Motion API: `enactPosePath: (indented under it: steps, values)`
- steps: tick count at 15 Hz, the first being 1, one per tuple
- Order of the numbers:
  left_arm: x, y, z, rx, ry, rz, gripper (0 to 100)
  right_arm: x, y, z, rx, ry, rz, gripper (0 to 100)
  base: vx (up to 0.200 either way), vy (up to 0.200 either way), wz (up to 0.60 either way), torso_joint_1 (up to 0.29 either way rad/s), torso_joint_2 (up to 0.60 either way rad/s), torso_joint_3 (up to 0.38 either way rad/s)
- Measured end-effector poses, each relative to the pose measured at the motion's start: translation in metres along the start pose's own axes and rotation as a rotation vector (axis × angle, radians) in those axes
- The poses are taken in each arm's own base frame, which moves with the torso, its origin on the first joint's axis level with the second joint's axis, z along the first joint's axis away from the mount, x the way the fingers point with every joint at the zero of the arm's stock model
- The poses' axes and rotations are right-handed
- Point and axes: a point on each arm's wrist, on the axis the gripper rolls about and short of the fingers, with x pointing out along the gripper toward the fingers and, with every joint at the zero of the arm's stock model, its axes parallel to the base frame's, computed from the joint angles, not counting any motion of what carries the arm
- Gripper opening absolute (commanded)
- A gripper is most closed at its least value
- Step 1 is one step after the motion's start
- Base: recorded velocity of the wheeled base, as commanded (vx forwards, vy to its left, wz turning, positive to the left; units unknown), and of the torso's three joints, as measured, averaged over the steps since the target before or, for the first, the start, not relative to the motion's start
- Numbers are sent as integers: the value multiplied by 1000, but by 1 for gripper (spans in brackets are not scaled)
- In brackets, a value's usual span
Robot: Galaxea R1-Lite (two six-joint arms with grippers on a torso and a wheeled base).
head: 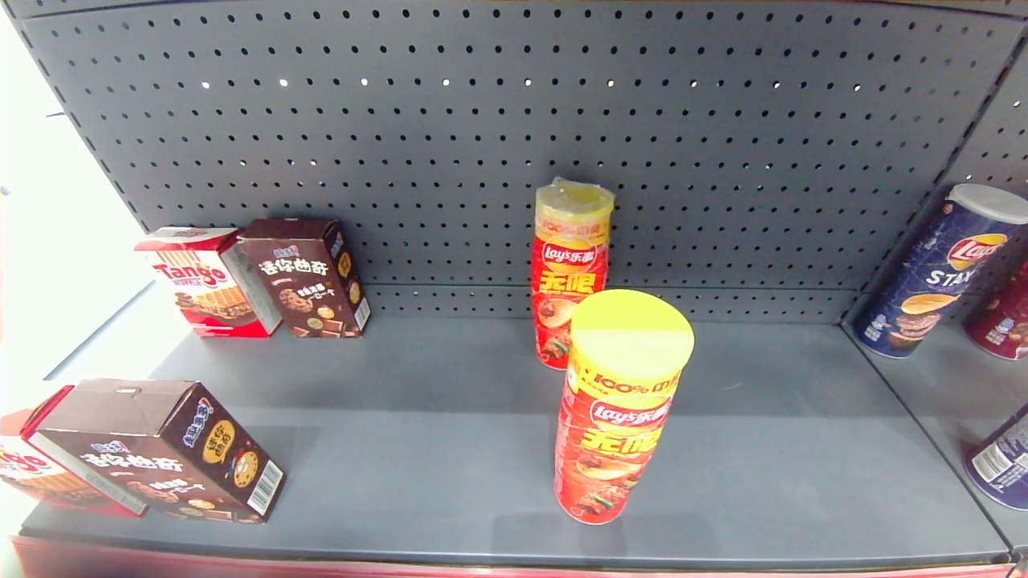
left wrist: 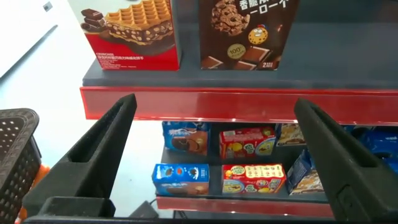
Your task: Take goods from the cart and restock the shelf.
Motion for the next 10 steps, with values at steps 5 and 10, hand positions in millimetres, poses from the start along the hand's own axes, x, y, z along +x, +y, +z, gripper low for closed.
enactPosePath:
  steps: [5,10]
  values:
    - [0,0,0,-1,0,-8,100,65,7,34,-26,206,191,100,0,0,0,0,0,0]
    - [0,0,0,-2,0,-20,100,113,18,32,-40,309,249,100,0,0,0,0,0,0]
